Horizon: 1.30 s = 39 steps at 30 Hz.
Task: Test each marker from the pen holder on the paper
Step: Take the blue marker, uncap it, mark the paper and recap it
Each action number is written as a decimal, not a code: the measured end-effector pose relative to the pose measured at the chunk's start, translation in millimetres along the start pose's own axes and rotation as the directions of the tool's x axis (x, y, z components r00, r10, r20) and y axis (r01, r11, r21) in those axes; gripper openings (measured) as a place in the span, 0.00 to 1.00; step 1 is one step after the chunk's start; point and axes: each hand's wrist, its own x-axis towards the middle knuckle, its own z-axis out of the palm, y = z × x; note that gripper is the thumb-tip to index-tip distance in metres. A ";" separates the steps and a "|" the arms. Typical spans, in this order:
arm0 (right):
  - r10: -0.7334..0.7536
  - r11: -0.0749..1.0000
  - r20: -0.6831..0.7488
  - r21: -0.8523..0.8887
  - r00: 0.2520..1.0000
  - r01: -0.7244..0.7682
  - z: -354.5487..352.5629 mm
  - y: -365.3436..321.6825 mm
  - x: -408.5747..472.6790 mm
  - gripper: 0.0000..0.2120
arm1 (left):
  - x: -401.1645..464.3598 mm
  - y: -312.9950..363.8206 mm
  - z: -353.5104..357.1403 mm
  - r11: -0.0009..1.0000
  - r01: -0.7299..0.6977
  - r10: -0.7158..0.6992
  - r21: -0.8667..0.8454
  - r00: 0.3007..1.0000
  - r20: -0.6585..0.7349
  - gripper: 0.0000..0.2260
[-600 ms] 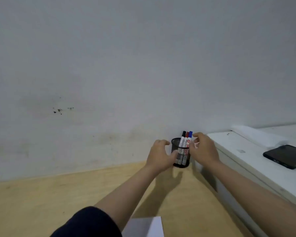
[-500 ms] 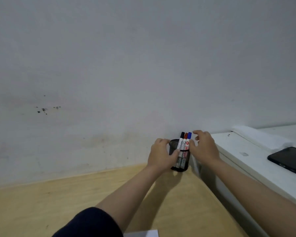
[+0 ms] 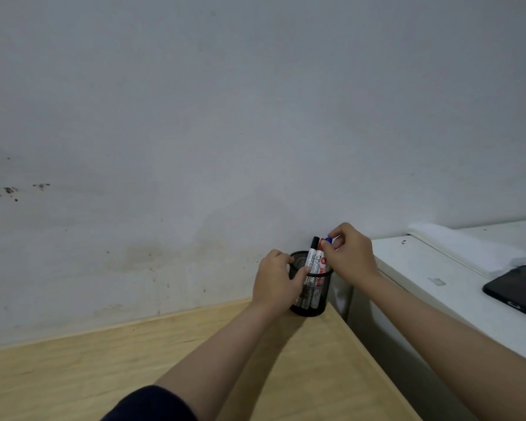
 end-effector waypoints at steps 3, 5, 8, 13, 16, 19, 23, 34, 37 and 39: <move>-0.055 0.995 -0.059 0.076 0.997 0.059 -15.6 -17.4 -10.4 0.06 | -6.2 8.9 -8.7 0.999 0.041 -0.040 -0.025 0.999 0.026 0.13; -0.125 0.985 -0.104 0.109 0.987 0.136 -33.8 -33.8 -24.1 0.07 | -13.4 18.9 -20.8 0.991 0.074 -0.075 -0.113 0.997 -0.007 0.10; -0.187 0.955 -0.171 0.199 0.967 0.220 -61.4 -60.1 -55.8 0.09 | -32.3 45.4 -48.6 0.922 0.181 -0.184 -0.342 0.983 0.022 0.09; -0.151 0.861 -0.211 0.452 0.966 0.234 -86.8 -98.3 -126.1 0.12 | -82.6 98.2 -103.0 0.601 0.413 -0.283 -0.685 0.911 0.301 0.06; -0.164 0.810 -0.202 0.531 0.966 0.249 -92.4 -116.6 -164.7 0.14 | -113.6 114.2 -130.4 0.515 0.433 -0.279 -0.740 0.901 0.333 0.05; -0.218 0.786 -0.228 0.535 0.949 0.309 -93.7 -134.4 -194.6 0.10 | -136.2 121.4 -150.3 0.411 0.450 -0.339 -0.793 0.883 0.325 0.06; -0.322 0.806 -0.202 0.454 0.925 0.380 -95.6 -155.3 -222.1 0.06 | -160.5 126.8 -178.0 0.338 0.416 -0.398 -0.845 0.876 0.272 0.07; -0.016 0.717 0.160 0.690 0.987 -0.100 -104.4 -217.5 -230.9 0.05 | -221.3 120.1 -229.1 0.740 0.149 -0.140 -0.656 0.988 0.067 0.04; 0.003 0.688 0.165 0.715 0.986 -0.122 -102.4 -219.9 -242.8 0.06 | -235.9 109.0 -236.3 0.784 0.109 -0.114 -0.611 0.993 0.032 0.06; -0.001 0.660 0.136 0.744 0.991 -0.102 -103.6 -218.7 -251.9 0.05 | -245.7 100.1 -240.7 0.804 0.093 -0.099 -0.588 0.995 0.022 0.07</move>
